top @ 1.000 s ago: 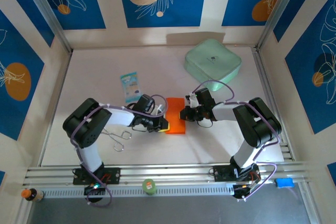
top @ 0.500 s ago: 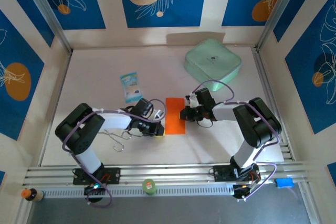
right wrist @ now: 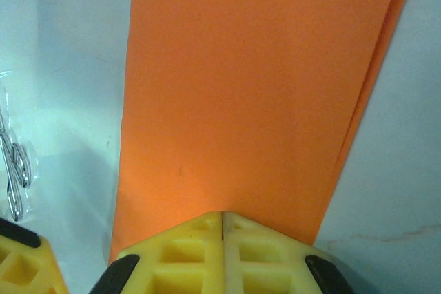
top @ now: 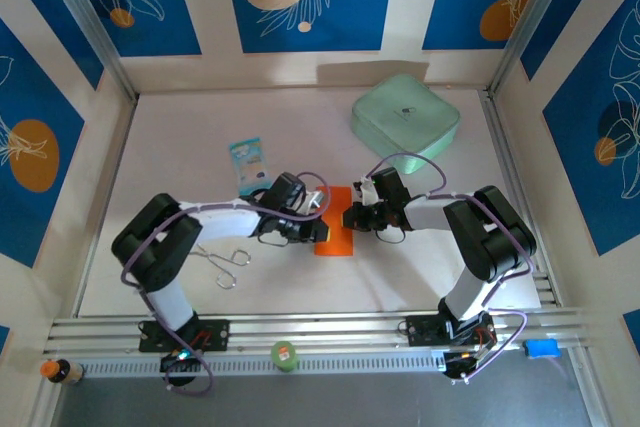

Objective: Fold a paper plane with a square sheet of paper (pick it up from the middle)
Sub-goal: Hold the square sheet of paper at the center of the table.

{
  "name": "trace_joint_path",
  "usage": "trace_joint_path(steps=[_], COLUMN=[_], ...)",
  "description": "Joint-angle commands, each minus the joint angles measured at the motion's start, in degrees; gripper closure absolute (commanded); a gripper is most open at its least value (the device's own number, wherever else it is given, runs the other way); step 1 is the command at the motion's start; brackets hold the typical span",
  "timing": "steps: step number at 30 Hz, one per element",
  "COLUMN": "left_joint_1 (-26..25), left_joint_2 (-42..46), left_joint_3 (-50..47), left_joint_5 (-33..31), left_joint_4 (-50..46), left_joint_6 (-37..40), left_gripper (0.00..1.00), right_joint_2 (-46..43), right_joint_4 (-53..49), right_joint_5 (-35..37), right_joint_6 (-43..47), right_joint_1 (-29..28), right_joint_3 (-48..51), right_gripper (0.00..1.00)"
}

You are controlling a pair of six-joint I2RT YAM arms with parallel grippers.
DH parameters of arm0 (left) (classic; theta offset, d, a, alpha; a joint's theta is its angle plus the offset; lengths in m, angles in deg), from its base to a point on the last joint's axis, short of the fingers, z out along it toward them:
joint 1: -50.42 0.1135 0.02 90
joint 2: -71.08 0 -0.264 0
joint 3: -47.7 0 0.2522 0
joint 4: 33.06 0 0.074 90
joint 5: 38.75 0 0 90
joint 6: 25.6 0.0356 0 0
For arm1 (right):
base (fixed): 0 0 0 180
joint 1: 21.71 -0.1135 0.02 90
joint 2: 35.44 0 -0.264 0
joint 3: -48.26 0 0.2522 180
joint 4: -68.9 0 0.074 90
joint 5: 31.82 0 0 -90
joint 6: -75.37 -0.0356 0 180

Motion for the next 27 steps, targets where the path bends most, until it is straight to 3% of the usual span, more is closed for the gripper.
trace_joint_path(steps=[1,18,27], left_joint_1=[-0.1,-0.2,0.0], left_joint_2=[-3.2,1.2,8.1], left_joint_3=[1.2,-12.8,-10.0], left_joint_5=[2.5,3.0,2.9], left_joint_4=[2.7,1.3,1.4], left_joint_6=[-2.6,1.3,1.8], left_gripper=[0.91,0.90,0.88], right_joint_2=[1.8,1.7,1.4], right_joint_4=[-5.1,-4.9,-4.7], right_joint_5=[6.3,6.2,5.1], right_joint_6=[1.8,1.9,2.4], right_joint_1=[0.3,0.2,0.1], right_joint_3=[2.4,2.4,2.6], right_gripper=[1.00,1.00,1.00])
